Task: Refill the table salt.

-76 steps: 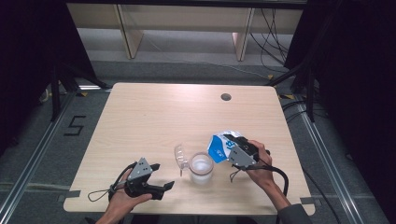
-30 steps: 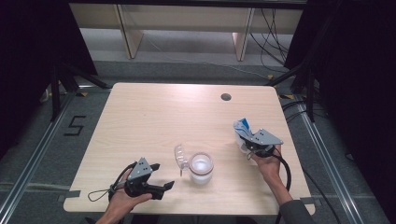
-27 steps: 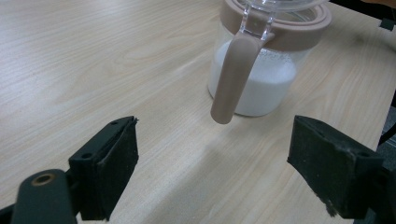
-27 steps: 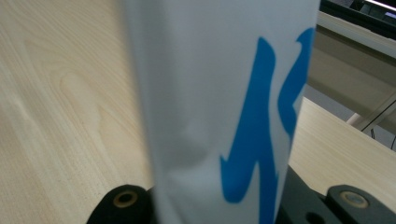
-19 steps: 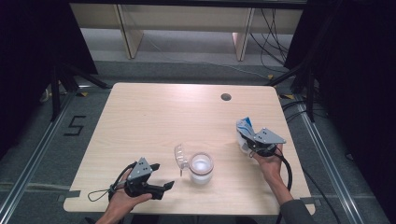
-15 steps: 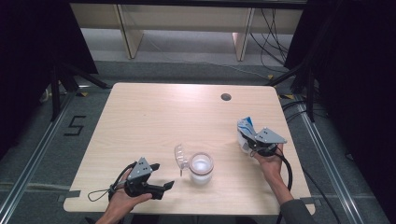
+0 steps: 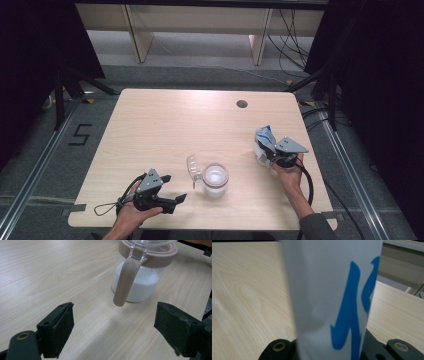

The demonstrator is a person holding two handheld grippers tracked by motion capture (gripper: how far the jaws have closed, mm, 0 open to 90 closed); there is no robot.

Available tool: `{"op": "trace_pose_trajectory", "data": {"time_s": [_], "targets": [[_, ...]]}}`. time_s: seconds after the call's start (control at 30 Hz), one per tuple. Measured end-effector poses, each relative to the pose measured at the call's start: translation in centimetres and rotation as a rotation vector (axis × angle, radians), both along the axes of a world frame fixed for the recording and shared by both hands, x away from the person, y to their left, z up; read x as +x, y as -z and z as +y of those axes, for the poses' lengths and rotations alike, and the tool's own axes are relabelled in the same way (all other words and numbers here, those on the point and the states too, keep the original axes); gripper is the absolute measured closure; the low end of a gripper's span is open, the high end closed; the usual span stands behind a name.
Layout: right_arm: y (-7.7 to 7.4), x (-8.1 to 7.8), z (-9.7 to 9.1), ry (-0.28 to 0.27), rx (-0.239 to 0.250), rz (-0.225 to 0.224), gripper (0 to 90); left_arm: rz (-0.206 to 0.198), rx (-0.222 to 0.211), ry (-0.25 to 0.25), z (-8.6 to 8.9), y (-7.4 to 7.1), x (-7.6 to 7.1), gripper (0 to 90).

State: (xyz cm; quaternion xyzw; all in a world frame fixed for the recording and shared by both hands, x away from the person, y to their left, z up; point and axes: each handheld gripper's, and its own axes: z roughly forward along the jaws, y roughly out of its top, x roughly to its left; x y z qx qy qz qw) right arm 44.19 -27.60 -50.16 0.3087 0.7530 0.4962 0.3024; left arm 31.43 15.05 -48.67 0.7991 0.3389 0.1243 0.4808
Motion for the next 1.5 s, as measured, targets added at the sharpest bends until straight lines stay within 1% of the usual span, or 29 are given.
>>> {"op": "trace_pose_trajectory", "data": {"time_s": [0.03, 0.07, 0.1, 0.23, 0.27, 0.3, 0.33, 0.37, 0.43, 0.47, 0.5, 0.6, 0.73, 0.77, 0.8, 0.83, 0.9, 0.93, 0.97, 1.03, 1.1, 1.13, 1.17, 1.2, 1.23, 1.27, 1.3, 1.4, 1.5], "targets": [[0.0, 0.0, 0.0, 0.004, -0.005, 0.006, 87.7, 0.000, 0.000, 0.000, 0.0, 0.0, 0.0, 15.3], [0.1, 0.1, -0.1, 0.004, -0.009, -0.013, 87.7, 0.000, 0.000, 0.001, 0.0, 0.0, 0.0, 15.3], [0.1, 0.0, -0.1, 0.007, 0.005, 0.009, 87.7, 0.000, 0.001, 0.001, 0.0, 0.0, 0.0, 15.3], [0.1, -0.1, -0.1, 0.019, 0.021, 0.013, 86.7, 0.000, 0.001, 0.001, 0.0, 0.0, 0.0, 15.3], [0.1, -0.1, -0.2, 0.016, 0.014, 0.032, 85.4, 0.000, 0.002, 0.002, 0.0, 0.0, 0.0, 15.3], [0.1, 0.0, -0.2, 0.009, 0.035, 0.028, 83.8, -0.001, 0.002, 0.002, 0.0, 0.0, 0.0, 15.3], [0.1, -0.3, -0.3, 0.024, 0.049, 0.060, 82.5, -0.001, 0.002, 0.002, 0.0, 0.0, 0.0, 15.3], [0.1, -0.4, -0.2, 0.022, 0.057, 0.068, 81.8, 0.000, 0.003, 0.001, 0.0, 0.0, 0.0, 15.3], [-0.1, -0.4, -0.4, 0.029, 0.049, 0.051, 78.1, -0.001, 0.003, 0.001, 0.0, 0.0, 0.0, 15.3], [-0.1, -0.4, -0.5, 0.037, 0.070, 0.049, 76.9, -0.001, 0.002, 0.001, 0.0, 0.0, 0.0, 15.3], [-0.3, -0.5, -0.5, 0.023, 0.065, 0.059, 75.7, -0.001, 0.003, 0.001, 0.0, 0.0, 0.0, 15.3], [-0.5, -0.8, -0.6, 0.034, 0.043, 0.051, 71.7, -0.001, 0.003, 0.001, 0.0, 0.1, 0.0, 15.3], [-0.6, -0.8, -0.7, 0.049, 0.062, 0.042, 66.7, -0.001, 0.004, 0.001, 0.0, 0.1, 0.0, 15.3], [-0.6, -1.0, -0.7, 0.055, 0.082, 0.071, 65.0, 0.000, 0.004, 0.002, 0.0, 0.1, 0.0, 15.3], [-0.5, -0.8, -0.8, 0.060, 0.074, 0.036, 62.3, 0.000, 0.004, 0.002, 0.0, 0.1, 0.0, 15.3], [-0.6, -0.9, -0.9, 0.053, 0.075, 0.075, 60.4, -0.001, 0.004, 0.002, 0.0, 0.1, 0.0, 15.3], [-0.7, -1.0, -0.9, 0.045, 0.101, 0.094, 55.4, -0.001, 0.002, 0.001, 0.0, 0.0, 0.0, 15.3], [-0.8, -1.0, -0.9, 0.047, 0.104, 0.098, 53.0, -0.003, 0.003, 0.004, 0.1, 0.0, 0.0, 15.3], [-0.9, -1.1, -0.9, 0.050, 0.107, 0.095, 51.9, 0.014, -0.010, -0.012, 0.0, 0.1, -0.1, 15.3], [-1.1, -1.3, -1.0, 0.071, 0.125, 0.086, 46.6, -0.006, 0.001, 0.004, 0.1, 0.1, 0.0, 15.3], [-1.1, -1.3, -1.1, 0.062, 0.128, 0.079, 45.3, -0.001, -0.003, 0.006, 0.1, 0.1, 0.0, 15.3], [-1.3, -1.7, -1.0, 0.089, 0.156, 0.107, 41.2, 0.012, -0.014, -0.004, 0.0, 0.1, -0.1, 15.3], [-1.3, -1.7, -1.0, 0.089, 0.156, 0.107, 41.2, 0.012, -0.014, -0.004, 0.0, 0.1, -0.1, 15.3], [-1.4, -1.5, -1.1, 0.064, 0.139, 0.081, 39.3, 0.012, -0.012, -0.002, 0.0, 0.1, -0.1, 15.3], [-1.4, -1.9, -1.0, 0.084, 0.163, 0.119, 37.2, 0.000, -0.005, 0.002, 0.1, 0.1, 0.0, 15.3], [-1.5, -1.9, -1.1, 0.068, 0.155, 0.116, 35.4, 0.000, -0.006, 0.001, 0.1, 0.1, 0.0, 15.3], [-1.6, -2.2, -0.9, 0.090, 0.164, 0.121, 34.1, 0.001, -0.005, 0.002, 0.1, 0.1, 0.0, 15.3], [-1.9, -2.6, -1.1, 0.093, 0.169, 0.108, 31.3, 0.000, -0.009, 0.003, 0.1, 0.1, 0.0, 15.3], [-2.1, -3.3, -1.1, 0.097, 0.182, 0.127, 29.6, 0.001, -0.012, 0.001, 0.1, 0.1, 0.0, 15.3]]}}
